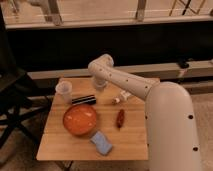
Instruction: Knock the eraser over
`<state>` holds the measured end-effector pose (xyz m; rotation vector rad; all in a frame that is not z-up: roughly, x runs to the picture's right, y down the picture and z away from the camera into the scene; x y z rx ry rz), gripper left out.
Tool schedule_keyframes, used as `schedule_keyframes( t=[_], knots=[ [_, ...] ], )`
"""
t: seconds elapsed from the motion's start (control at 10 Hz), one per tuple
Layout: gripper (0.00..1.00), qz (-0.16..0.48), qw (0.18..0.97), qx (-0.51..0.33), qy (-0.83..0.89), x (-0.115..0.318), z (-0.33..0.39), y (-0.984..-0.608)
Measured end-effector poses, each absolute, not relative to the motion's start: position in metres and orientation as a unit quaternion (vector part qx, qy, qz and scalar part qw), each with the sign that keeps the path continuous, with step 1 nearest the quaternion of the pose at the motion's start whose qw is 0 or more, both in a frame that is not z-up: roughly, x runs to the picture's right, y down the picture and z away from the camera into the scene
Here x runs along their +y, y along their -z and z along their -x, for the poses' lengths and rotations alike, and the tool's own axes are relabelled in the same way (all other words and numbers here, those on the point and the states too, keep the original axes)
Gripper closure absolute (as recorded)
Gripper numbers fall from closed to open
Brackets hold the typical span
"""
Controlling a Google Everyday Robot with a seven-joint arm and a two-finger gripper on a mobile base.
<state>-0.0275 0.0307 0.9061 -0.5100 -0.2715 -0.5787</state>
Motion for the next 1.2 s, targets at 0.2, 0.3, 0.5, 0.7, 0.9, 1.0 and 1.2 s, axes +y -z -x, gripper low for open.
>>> schedule_keyframes(
  t=[0.2, 0.3, 0.5, 0.7, 0.9, 1.0, 1.2],
  knots=[
    [1.00, 0.247, 0.914, -0.138, 0.292, 0.032, 0.038, -0.907],
    [1.00, 0.247, 0.912, -0.140, 0.295, 0.033, 0.042, -0.906],
    [1.00, 0.246, 0.911, -0.143, 0.297, 0.034, 0.043, -0.907],
    [1.00, 0.246, 0.910, -0.146, 0.301, 0.036, 0.049, -0.907],
    [1.00, 0.247, 0.908, -0.148, 0.304, 0.038, 0.051, -0.907],
    [1.00, 0.247, 0.907, -0.148, 0.306, 0.039, 0.053, -0.907],
    [1.00, 0.248, 0.905, -0.151, 0.311, 0.041, 0.059, -0.907]
  ],
)
